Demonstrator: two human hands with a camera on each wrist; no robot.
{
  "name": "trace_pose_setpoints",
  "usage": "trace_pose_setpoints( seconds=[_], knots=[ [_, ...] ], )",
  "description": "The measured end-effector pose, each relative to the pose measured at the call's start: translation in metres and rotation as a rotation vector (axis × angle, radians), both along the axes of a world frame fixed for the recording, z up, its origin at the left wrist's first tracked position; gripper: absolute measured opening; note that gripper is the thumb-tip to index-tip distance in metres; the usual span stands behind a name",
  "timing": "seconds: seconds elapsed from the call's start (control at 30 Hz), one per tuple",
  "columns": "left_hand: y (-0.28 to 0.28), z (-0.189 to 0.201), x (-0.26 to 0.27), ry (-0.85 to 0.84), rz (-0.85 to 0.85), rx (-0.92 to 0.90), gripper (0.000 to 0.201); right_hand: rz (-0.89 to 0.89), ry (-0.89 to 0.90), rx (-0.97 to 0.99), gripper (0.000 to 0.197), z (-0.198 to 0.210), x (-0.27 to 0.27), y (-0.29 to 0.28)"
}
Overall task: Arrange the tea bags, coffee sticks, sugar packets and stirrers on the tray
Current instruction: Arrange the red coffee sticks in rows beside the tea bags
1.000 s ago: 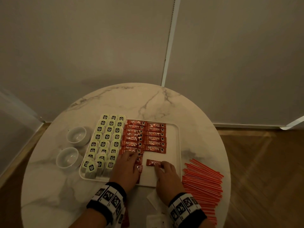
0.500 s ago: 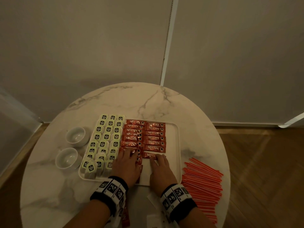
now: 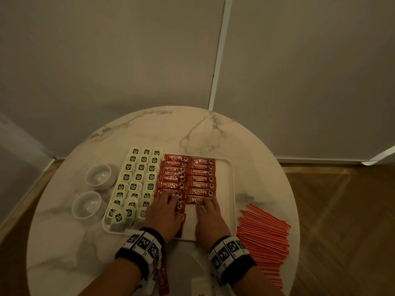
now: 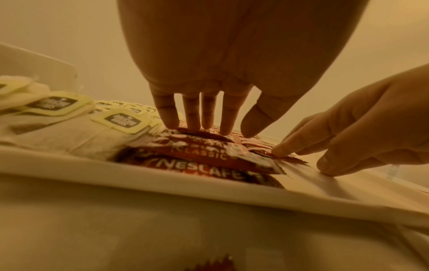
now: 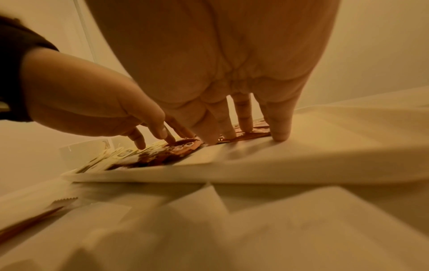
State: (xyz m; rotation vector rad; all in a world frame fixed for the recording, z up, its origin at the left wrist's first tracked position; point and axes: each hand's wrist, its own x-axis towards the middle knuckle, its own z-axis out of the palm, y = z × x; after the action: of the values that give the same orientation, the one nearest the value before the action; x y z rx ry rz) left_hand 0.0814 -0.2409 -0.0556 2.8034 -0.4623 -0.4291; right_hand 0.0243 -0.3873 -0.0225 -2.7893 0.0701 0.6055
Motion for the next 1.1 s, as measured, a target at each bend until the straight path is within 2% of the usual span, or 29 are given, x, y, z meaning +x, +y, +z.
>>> trace_pose_setpoints(
  seconds=[0.17,0.33,0.47,0.67,0.83,1.1],
  knots=[
    [0.0,0.001,-0.001,-0.003,-0.001,-0.002,0.052,0.009,-0.011,-0.022,0.067,-0.002,0.001,-0.001],
    [0.0,0.003,-0.001,-0.008,-0.012,-0.004,0.051,-0.066,-0.015,0.054,0.076,-0.025,0.002,-0.001],
    [0.001,0.005,-0.002,-0.017,-0.007,-0.01,0.052,-0.073,-0.032,0.06,0.076,-0.03,0.003,-0.001],
    [0.002,0.009,-0.003,-0.01,0.007,-0.022,0.052,-0.045,-0.017,-0.024,0.073,-0.037,0.005,0.001],
    [0.003,0.011,-0.005,-0.013,0.012,-0.019,0.054,-0.02,0.014,-0.071,0.072,-0.034,0.007,0.0],
    [0.01,0.004,-0.003,0.02,0.003,-0.039,0.053,-0.046,0.046,-0.022,0.072,-0.028,0.006,0.0]
  ],
)
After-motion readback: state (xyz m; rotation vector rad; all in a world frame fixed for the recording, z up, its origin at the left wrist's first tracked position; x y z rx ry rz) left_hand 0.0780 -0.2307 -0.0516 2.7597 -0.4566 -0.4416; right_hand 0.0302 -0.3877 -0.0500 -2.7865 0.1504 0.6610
